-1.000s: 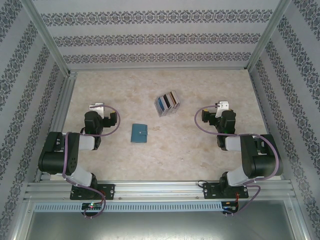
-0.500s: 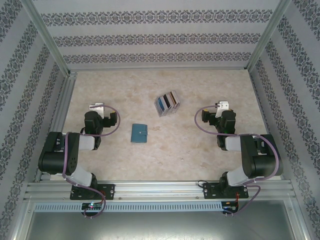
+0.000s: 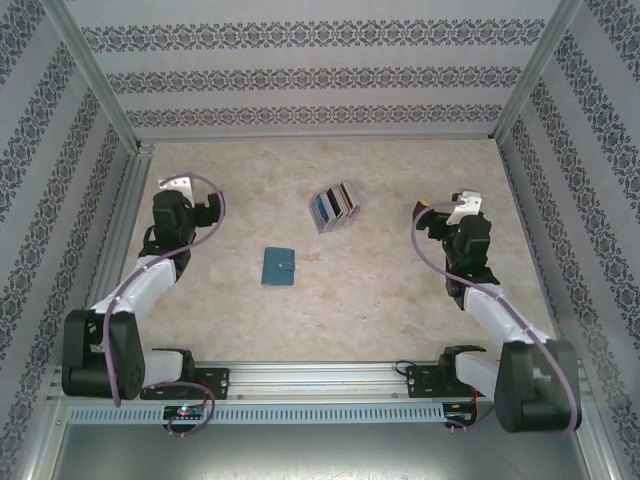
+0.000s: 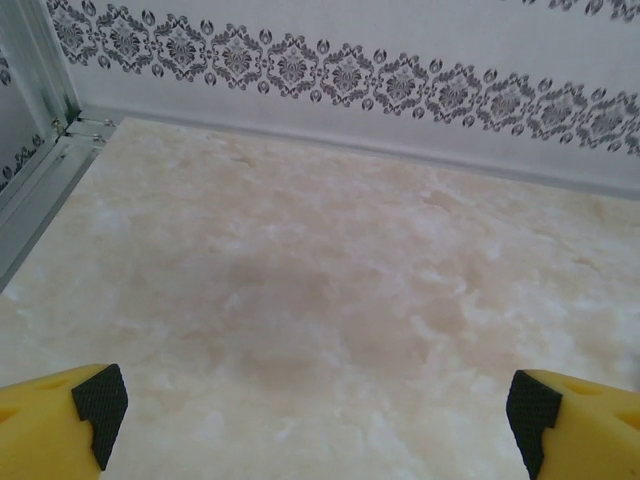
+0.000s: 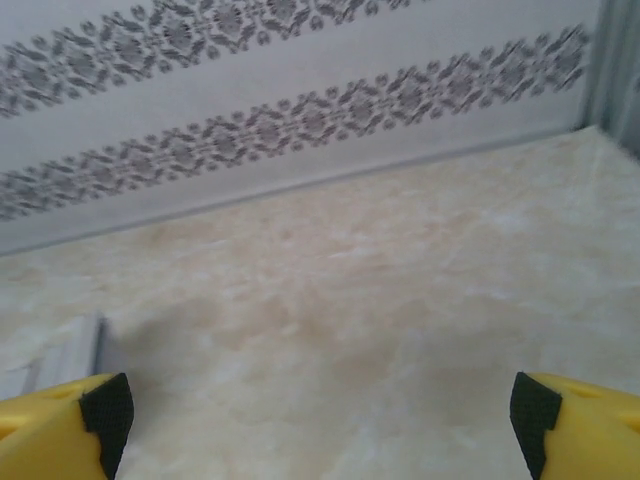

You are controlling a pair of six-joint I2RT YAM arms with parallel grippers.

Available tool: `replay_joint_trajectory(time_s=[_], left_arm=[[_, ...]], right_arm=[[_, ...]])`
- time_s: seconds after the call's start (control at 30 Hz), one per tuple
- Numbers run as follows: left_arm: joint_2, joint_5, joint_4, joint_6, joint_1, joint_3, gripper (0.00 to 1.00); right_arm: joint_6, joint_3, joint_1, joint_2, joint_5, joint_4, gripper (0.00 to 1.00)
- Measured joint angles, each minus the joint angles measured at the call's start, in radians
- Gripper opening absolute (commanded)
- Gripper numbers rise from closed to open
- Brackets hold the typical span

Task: Put the credit cards into the card holder
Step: Open the button on the card holder.

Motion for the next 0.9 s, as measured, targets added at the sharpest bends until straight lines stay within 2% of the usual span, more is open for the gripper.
replay_joint_trajectory(time_s=[0.13,0.33,0.57,0.73,0.9], left_arm=[[0.0,0.056,-0.157,-0.039,0.0,0.071,0.99],[0.016,0.173,-0.323,-0.071,0.0,0.132,0.99],[0.087,0.288,-0.374,-0.121,0.0,0.153,1.0],[0.096,0.338,-0.41,-0.143,0.0,0.153,0.99],[0.1,0.388,-0.472,-0.153,0.0,0.177,1.0]], right_arm=[[0.093,0.086,0.021,-0.002,-0.123,-0.174,0.98],[0.125,0.2,0.168,-0.009,-0.15,-0.413,0.95],[0.121,0.323,0.397,0.052,-0.085,-0.592,0.95],[0.104,0.431,0.57,0.183,-0.019,-0.672,0.96],[0.083,0.56,0.695,0.338,0.021,-0.747,0.96]])
